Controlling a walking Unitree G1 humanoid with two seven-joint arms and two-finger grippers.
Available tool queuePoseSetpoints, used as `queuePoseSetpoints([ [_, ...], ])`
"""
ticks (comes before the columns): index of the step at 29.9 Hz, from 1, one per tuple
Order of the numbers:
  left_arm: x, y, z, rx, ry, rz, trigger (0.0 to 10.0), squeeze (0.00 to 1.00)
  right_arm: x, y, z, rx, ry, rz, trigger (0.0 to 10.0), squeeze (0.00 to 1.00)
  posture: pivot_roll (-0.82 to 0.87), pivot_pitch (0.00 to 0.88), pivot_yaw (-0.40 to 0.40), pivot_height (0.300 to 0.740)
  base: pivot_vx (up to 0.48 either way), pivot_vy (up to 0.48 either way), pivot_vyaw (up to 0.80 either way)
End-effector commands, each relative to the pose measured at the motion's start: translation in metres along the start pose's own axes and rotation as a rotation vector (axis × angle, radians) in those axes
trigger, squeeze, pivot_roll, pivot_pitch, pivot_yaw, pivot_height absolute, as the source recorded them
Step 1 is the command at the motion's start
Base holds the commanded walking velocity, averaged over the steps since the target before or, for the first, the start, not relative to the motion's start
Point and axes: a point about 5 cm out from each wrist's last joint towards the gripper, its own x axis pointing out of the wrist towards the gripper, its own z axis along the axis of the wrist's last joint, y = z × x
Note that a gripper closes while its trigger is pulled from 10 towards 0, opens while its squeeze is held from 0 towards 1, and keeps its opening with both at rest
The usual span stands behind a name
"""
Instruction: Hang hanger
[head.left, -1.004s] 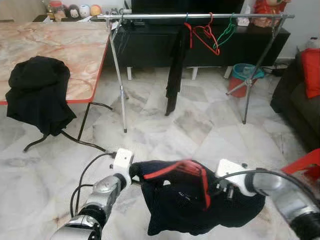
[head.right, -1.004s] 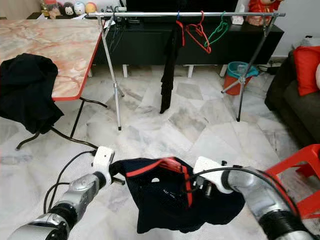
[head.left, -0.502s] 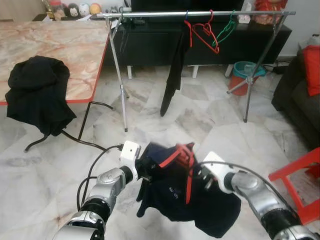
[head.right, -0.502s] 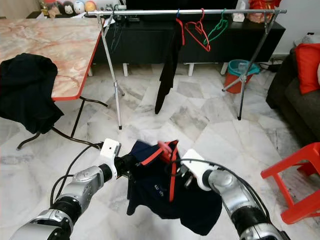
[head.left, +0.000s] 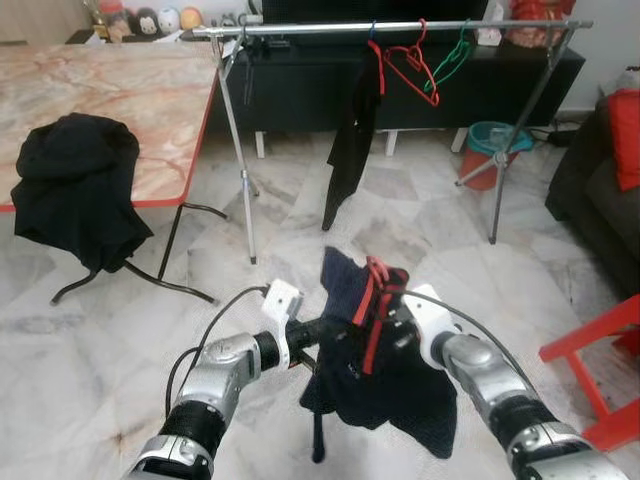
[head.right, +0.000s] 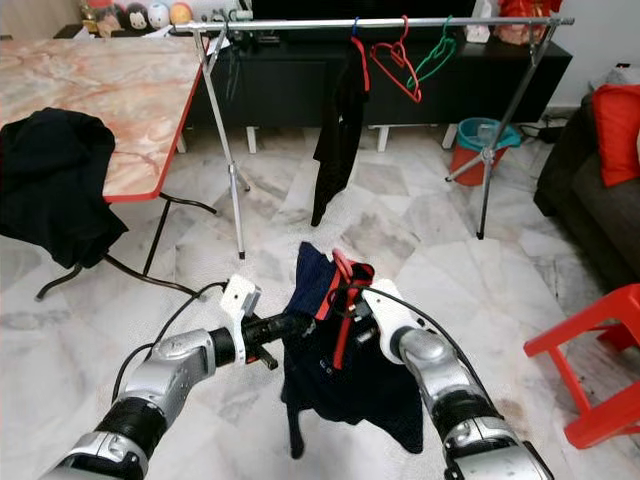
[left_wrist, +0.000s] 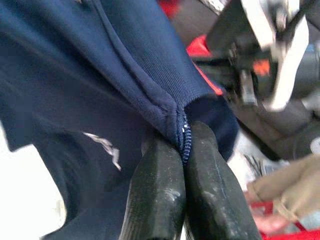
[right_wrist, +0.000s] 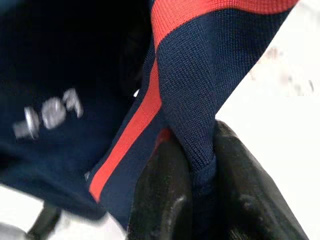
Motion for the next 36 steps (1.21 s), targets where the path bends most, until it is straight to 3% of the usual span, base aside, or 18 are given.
queuePoseSetpoints([
  [1, -0.002, 0.0, -0.005, 0.007, 0.033, 0.002, 10.0, 0.0, 0.002, -0.006, 0.03, 0.03, -0.134, -0.029, 10.0, 0.0, 0.03, 0.029, -0.01, 0.74, 0.0, 0.0, 0.0],
  [2, -0.005, 0.004, -0.004, 0.016, 0.035, 0.041, 10.0, 0.0, 0.003, -0.006, 0.044, 0.041, -0.193, -0.024, 10.0, 0.0, 0.03, 0.029, -0.01, 0.74, 0.0, 0.0, 0.0],
  [8, -0.009, 0.009, -0.002, 0.038, 0.045, 0.093, 10.0, 0.0, 0.004, -0.009, 0.06, 0.018, -0.243, -0.043, 10.0, 0.0, 0.04, 0.036, -0.018, 0.74, 0.0, 0.0, 0.0],
  [14, -0.013, 0.008, -0.009, 0.053, 0.087, 0.076, 10.0, 0.0, 0.003, -0.009, 0.076, 0.023, -0.307, -0.032, 10.0, 0.0, 0.04, 0.041, -0.018, 0.74, 0.0, 0.0, 0.0],
  [15, -0.013, 0.007, -0.01, 0.055, 0.092, 0.074, 10.0, 0.34, 0.003, -0.009, 0.077, 0.019, -0.312, -0.03, 10.0, 0.0, 0.04, 0.041, -0.018, 0.74, 0.0, 0.0, 0.0],
  [16, -0.014, 0.007, -0.011, 0.059, 0.095, 0.077, 10.0, 0.47, 0.003, -0.009, 0.077, 0.017, -0.316, -0.029, 10.0, 0.0, 0.04, 0.041, -0.018, 0.74, 0.0, 0.0, 0.0],
  [17, -0.014, 0.007, -0.011, 0.063, 0.094, 0.084, 10.0, 1.0, 0.003, -0.009, 0.077, 0.018, -0.317, -0.028, 10.0, 0.0, 0.03, 0.046, -0.017, 0.74, 0.0, 0.0, 0.0],
  [28, -0.014, 0.003, -0.013, 0.082, 0.121, 0.038, 10.0, 1.0, 0.001, -0.012, 0.077, 0.022, -0.334, -0.046, 10.0, 0.0, 0.03, 0.049, -0.011, 0.74, 0.0, 0.0, 0.0],
  [32, -0.018, 0.012, -0.009, 0.114, 0.106, 0.129, 10.0, 1.0, -0.001, -0.011, 0.078, -0.006, -0.354, 0.001, 10.0, 0.0, 0.03, 0.053, -0.013, 0.74, 0.0, 0.0, 0.0],
  [34, -0.024, 0.023, 0.0, 0.134, 0.054, 0.231, 10.0, 1.0, -0.005, -0.011, 0.07, -0.053, -0.346, 0.061, 10.0, 0.0, 0.03, 0.054, -0.015, 0.74, 0.0, 0.0, 0.0],
  [36, -0.028, 0.027, 0.005, 0.147, 0.031, 0.264, 10.0, 1.0, -0.007, -0.013, 0.066, -0.071, -0.34, 0.079, 10.0, 0.0, 0.03, 0.055, -0.015, 0.74, 0.0, 0.0, 0.0],
])
